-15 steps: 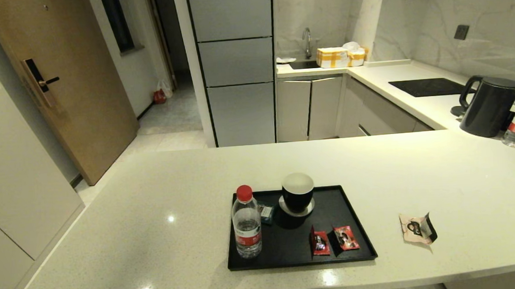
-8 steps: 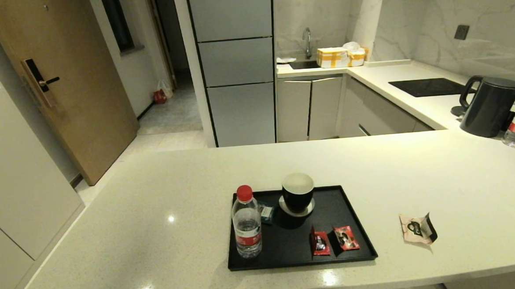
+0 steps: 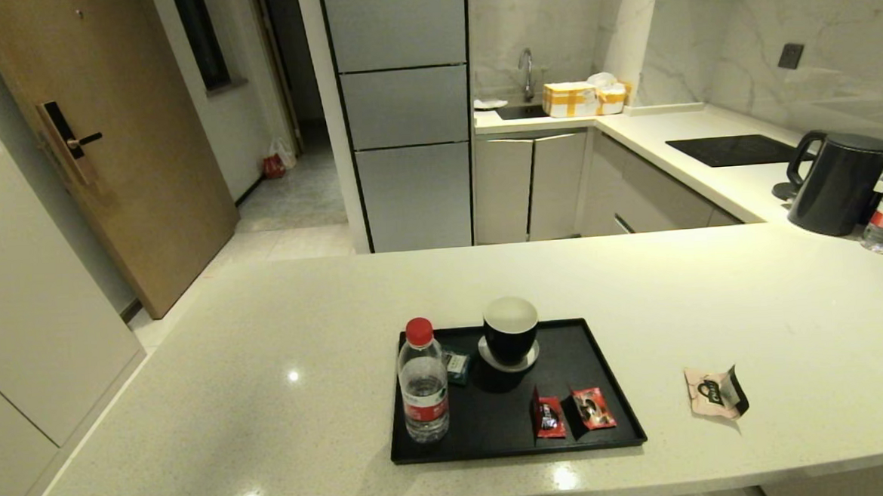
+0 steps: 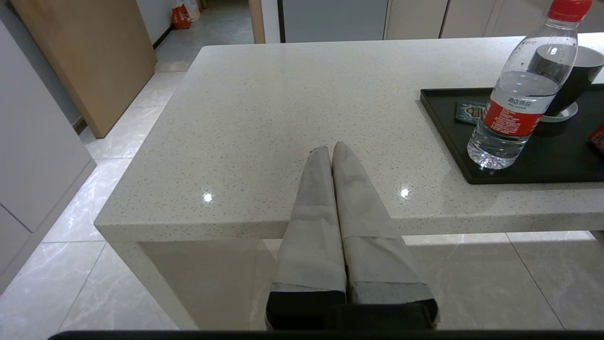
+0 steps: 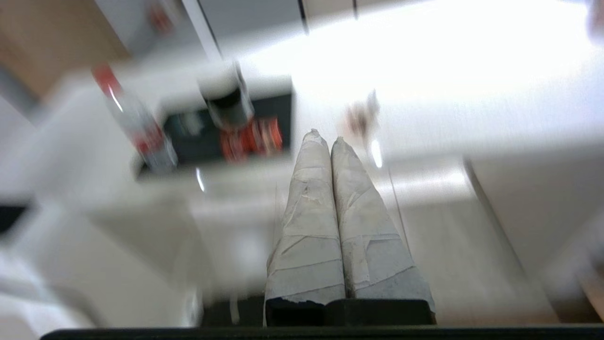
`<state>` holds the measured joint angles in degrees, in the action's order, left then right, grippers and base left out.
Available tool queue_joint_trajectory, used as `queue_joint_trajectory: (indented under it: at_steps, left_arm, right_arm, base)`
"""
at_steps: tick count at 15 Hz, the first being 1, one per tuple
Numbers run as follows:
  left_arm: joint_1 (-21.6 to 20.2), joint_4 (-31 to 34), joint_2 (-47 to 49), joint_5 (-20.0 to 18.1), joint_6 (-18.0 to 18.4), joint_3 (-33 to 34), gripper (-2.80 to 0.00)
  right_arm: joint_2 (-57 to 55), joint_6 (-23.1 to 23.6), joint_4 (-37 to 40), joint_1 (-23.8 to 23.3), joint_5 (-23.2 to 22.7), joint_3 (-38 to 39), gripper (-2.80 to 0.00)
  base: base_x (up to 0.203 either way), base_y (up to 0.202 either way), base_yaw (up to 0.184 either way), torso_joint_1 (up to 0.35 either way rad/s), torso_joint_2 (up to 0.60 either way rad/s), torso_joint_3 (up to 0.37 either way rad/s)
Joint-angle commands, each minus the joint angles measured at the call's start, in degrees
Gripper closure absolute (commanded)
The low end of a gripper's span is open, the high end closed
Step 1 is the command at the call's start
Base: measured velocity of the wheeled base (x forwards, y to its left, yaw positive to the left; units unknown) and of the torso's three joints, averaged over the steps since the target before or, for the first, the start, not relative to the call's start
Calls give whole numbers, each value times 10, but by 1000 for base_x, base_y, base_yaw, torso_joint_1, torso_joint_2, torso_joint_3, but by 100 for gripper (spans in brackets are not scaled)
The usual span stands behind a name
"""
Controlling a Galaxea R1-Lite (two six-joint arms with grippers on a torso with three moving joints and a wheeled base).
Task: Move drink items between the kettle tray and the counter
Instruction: Pick up the bottled water
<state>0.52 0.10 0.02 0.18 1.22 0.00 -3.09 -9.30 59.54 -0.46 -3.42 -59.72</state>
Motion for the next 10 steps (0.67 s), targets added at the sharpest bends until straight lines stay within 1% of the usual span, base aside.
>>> queue_joint_trajectory:
  at_steps: [1, 3, 4, 6, 7, 8, 9, 10]
  left_arm:
    - [0, 0, -1, 0, 0, 0, 0]
    - [0, 0, -1, 0, 0, 0, 0]
    - [0, 0, -1, 0, 0, 0, 0]
    - [0, 0, -1, 0, 0, 0, 0]
    - [0, 0, -1, 0, 0, 0, 0]
    - [0, 0, -1, 0, 0, 0, 0]
    - [0, 0, -1, 0, 0, 0, 0]
    - [0, 0, -1, 0, 0, 0, 0]
  right_arm:
    - [31, -6, -105, 5, -11, 91, 0]
    - [31, -4, -198, 5, -17, 197, 0]
    - [31, 1, -268, 5, -18, 270, 0]
    - [31, 27, -441, 5, -19, 453, 0]
    - [31, 37, -506, 5, -19, 524, 0]
    - [31, 46, -536, 5, -14, 577, 0]
    - [31, 53, -553, 5, -4, 604, 0]
    - [31, 58, -568, 5, 5, 607, 0]
  base:
    - [0, 0, 0, 0, 0, 0]
    - [0, 0, 0, 0, 0, 0]
    - [0, 0, 0, 0, 0, 0]
    - [0, 0, 0, 0, 0, 0]
    - [0, 0, 0, 0, 0, 0]
    - [0, 0, 0, 0, 0, 0]
    - [0, 0, 0, 0, 0, 0]
    - [0, 0, 0, 0, 0, 0]
